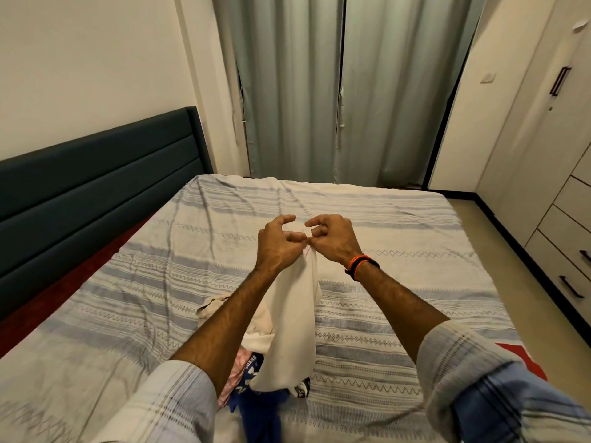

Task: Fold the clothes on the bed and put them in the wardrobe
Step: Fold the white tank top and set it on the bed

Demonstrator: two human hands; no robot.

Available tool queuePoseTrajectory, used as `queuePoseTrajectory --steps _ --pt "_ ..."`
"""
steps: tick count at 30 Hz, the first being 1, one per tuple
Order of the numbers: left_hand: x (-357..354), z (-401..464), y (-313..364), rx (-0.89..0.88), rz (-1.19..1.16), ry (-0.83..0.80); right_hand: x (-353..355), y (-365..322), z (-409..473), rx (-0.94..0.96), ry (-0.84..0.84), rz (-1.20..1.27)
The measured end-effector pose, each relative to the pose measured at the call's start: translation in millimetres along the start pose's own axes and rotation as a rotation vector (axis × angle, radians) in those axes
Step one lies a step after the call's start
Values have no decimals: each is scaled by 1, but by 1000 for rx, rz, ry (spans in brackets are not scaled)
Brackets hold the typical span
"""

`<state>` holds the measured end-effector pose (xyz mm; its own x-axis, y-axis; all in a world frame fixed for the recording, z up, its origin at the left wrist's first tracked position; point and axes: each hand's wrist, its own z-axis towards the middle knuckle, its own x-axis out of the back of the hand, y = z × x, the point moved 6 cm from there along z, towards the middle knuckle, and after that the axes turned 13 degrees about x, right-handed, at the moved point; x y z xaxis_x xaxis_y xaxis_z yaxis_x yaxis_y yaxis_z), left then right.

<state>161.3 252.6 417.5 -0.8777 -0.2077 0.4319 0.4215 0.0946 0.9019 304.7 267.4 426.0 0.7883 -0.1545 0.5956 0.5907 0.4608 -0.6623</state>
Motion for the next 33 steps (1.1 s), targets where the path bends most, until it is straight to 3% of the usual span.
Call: queuePoseTrajectory --steps 6,9,11,13,18,25,29,33 --pt "12 8 5 -116 113 59 7 -3 1 -15 11 172" --pt "5 16 12 -268 324 -151 15 -5 8 12 -14 310" --pt "0 21 10 -231 354 -309 22 -4 10 16 -45 363" --pt "1 26 10 -188 295 -354 27 -2 11 27 -57 374" --pt "0 27 22 -270 202 -263 24 13 7 -22 -57 366" --pt "7 29 28 -346 192 -165 21 17 8 -55 -185 479" --pt "17 29 29 -347 188 -124 15 15 15 26 -238 347" --pt "27 33 24 -285 233 -111 16 1 23 95 -189 396"
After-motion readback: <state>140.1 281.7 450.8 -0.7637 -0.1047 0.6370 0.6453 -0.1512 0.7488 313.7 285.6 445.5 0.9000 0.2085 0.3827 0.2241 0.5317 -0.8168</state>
